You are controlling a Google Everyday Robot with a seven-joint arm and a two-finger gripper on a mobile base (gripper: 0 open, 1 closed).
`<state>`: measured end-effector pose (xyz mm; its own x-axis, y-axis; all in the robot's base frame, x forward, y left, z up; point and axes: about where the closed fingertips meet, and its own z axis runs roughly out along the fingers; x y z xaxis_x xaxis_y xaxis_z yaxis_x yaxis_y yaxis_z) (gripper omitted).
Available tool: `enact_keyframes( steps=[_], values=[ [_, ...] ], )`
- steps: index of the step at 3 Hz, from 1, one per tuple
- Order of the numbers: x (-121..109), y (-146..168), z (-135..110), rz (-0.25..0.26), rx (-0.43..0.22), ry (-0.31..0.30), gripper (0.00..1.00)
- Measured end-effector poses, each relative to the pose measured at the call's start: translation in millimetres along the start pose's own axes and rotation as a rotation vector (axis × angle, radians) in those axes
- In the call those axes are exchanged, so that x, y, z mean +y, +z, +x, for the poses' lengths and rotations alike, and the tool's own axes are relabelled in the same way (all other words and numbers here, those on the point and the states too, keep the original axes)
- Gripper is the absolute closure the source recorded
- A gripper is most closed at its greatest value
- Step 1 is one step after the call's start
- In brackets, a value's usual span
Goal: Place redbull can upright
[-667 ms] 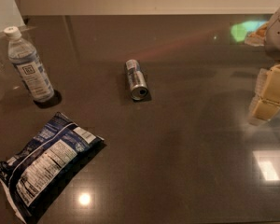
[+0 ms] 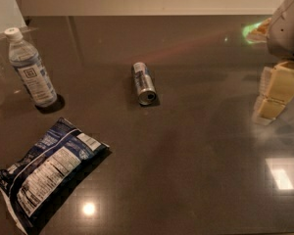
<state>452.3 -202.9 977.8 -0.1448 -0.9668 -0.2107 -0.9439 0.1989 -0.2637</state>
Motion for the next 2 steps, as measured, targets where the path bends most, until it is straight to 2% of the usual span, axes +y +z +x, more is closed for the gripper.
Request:
enact_keyframes(
  steps=[1,2],
  values=[
    [-19,22,-36,-0.012,-0.077,-0.162,0.0],
    [-34,36,-59,-0.006,-0.129,-0.28,0.0]
  ],
)
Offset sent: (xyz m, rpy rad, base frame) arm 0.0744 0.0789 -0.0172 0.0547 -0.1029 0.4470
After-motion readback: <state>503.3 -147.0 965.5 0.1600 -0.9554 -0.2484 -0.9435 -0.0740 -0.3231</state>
